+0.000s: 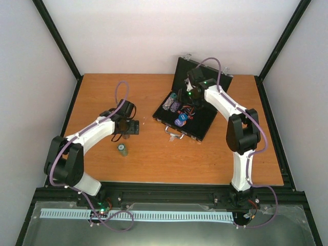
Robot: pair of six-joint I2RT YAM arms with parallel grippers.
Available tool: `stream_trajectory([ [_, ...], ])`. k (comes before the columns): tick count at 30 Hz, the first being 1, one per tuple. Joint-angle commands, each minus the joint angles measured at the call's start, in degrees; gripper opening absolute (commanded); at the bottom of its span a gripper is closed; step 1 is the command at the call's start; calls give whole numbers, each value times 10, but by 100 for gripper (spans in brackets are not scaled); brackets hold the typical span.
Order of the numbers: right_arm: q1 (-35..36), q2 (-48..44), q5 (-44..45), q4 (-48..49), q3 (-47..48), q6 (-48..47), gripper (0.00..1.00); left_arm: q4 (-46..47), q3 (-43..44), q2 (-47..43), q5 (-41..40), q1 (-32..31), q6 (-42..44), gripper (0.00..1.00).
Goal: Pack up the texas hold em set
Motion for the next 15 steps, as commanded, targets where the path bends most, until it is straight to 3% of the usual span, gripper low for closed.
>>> stream_trajectory([
  [1, -5, -30, 13, -9, -33, -22, 59, 46, 2, 38, -23, 7, -10, 93],
  [8, -20, -63, 22, -17, -64, -38, 59, 77, 16, 103, -17, 8, -8, 75],
  [13, -35, -82, 20, -15, -94, -45, 59, 86, 23, 123, -21, 8, 3, 53],
  [15, -39, -87, 20, -13, -103, -48, 59, 86, 26, 133, -25, 8, 8, 39],
])
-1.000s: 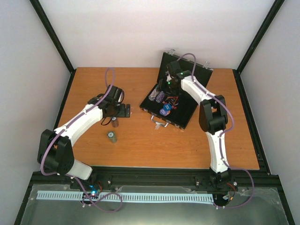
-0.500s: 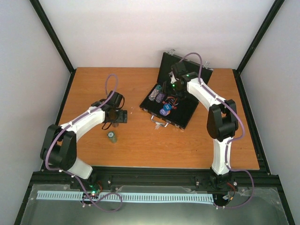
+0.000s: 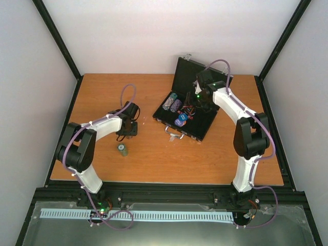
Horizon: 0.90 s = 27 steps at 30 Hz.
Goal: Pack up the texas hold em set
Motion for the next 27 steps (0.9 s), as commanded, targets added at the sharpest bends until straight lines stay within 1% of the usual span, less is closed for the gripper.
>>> stream_trajectory([
  [1, -11, -27, 7, 1, -22, -15, 59, 19, 25, 21, -7, 3, 9, 28],
  [2, -13, -29, 6, 1, -26, -16, 59, 18, 28, 26, -5, 3, 11, 16],
  [3, -14, -30, 7, 1, -28, -18, 59, 18, 28, 27, 1, 3, 13, 7],
  [4, -15, -32, 9, 1, -31, -20, 59, 18, 29, 27, 5, 3, 15, 1],
  [6, -16, -36, 13, 0, -34, -24, 59, 13, 34, 23, 20, 3, 17, 1],
  [10, -21, -47, 19, 1, -46, -34, 59, 6, 55, -37, 110, 3, 14, 1],
  [12, -25, -53, 20, 7, -61, -33, 59, 33, 55, -79, 178, 3, 1, 1],
  [14, -30, -58, 18, 16, -81, -31, 59, 100, 50, -109, 240, 3, -24, 1],
  [17, -35, -60, 17, 27, -99, -26, 59, 153, 59, -109, 304, 3, -63, 1],
  [22, -37, -58, 30, 33, -111, -30, 59, 214, 78, -76, 340, -5, -98, 1],
  [27, -44, -56, 38, 35, -120, -34, 59, 236, 124, -12, 338, -37, -114, 1],
])
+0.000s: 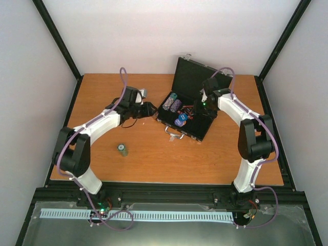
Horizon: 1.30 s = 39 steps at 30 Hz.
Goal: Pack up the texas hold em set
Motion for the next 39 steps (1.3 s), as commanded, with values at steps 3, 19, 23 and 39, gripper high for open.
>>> stream_trajectory([
  [3, -14, -10, 13, 14, -12, -8, 59, 64, 89, 74, 27, -42, -40, 1],
  [19, -49, 16, -2, 12, -17, -31, 59, 51, 203, 231, -70, -70, -94, 1],
  [23, -59, 20, -16, 18, -22, -30, 59, 37, 236, 274, -83, -76, -100, 1],
  [39, -60, 22, -24, 27, -24, -28, 59, -31, 245, 237, -108, -81, -57, 100],
])
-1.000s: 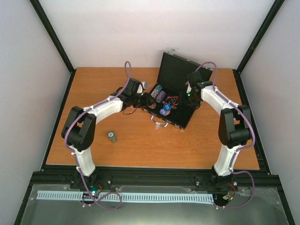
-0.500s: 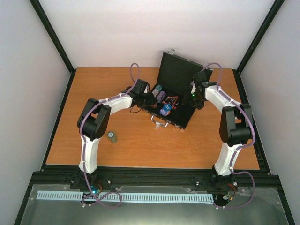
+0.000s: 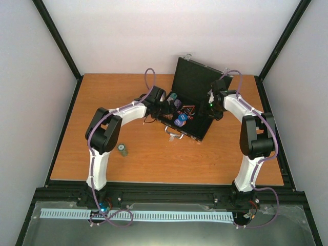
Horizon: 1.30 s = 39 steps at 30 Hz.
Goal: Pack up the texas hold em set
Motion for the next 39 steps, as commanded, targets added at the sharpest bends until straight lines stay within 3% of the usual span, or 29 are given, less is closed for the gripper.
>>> stream_trajectory([
  [1, -3, 0, -1, 9, -1, -7, 59, -34, 26, -60, -14, -2, 32, 100],
  [12, 14, -31, -36, -1, -2, -6, 64, -171, 15, -193, -78, -1, 104, 100],
  [20, 77, -21, -51, 3, 14, 9, 69, -226, -61, -276, -136, 5, 136, 100],
  [28, 180, 112, -17, -90, 199, -109, 69, -252, -128, -361, -173, 12, 142, 100],
  [31, 208, 161, 35, -100, 258, -147, 69, -252, -148, -387, -181, 14, 137, 100],
  [39, 211, 255, 106, -119, 367, -153, 69, -264, -177, -432, -208, 24, 144, 100],
])
